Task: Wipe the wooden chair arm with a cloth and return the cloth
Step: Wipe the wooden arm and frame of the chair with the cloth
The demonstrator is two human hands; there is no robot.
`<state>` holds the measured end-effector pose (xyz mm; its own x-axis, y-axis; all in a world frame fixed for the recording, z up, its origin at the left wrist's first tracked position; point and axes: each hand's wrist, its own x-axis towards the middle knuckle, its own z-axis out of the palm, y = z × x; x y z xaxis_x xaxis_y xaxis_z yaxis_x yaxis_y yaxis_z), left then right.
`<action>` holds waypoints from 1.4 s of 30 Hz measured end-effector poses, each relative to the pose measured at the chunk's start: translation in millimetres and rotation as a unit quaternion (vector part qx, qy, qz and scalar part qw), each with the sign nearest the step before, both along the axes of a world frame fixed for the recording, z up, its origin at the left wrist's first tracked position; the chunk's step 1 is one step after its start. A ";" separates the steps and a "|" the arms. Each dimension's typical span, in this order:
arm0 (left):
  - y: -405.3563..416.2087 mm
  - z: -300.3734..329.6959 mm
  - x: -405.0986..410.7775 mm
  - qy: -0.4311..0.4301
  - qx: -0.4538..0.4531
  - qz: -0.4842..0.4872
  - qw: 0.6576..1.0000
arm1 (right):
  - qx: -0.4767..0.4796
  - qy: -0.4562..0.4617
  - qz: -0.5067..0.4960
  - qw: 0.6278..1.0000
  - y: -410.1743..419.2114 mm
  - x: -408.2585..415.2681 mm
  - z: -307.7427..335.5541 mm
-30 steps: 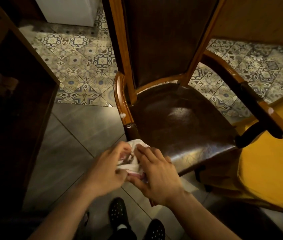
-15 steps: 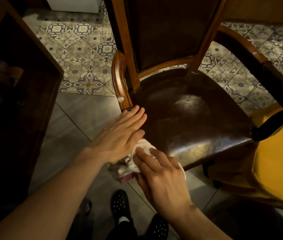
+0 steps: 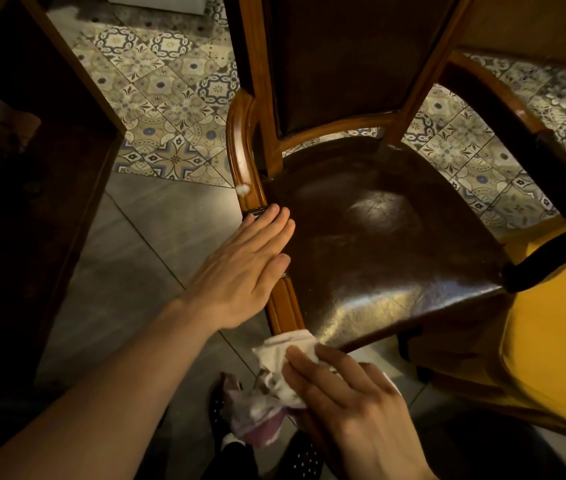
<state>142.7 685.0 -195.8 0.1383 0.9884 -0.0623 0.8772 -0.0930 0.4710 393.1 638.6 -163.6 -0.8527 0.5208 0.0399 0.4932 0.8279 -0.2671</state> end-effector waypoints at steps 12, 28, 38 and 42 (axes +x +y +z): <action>-0.3 4.2 -1.4 -0.030 0.011 0.001 0.999 | -0.075 -0.004 -0.030 0.997 53.0 -53.5 5.9; -2.2 0.7 2.3 -0.043 -0.004 0.015 0.999 | -0.054 0.073 -0.318 0.944 118.2 28.2 28.6; -3.4 -0.3 10.5 0.001 0.016 0.021 1.000 | -0.042 0.212 -0.246 0.945 212.2 -86.6 70.0; -5.1 -0.7 16.0 0.021 0.026 0.044 0.998 | -0.104 0.112 -0.054 0.987 204.8 -144.4 53.9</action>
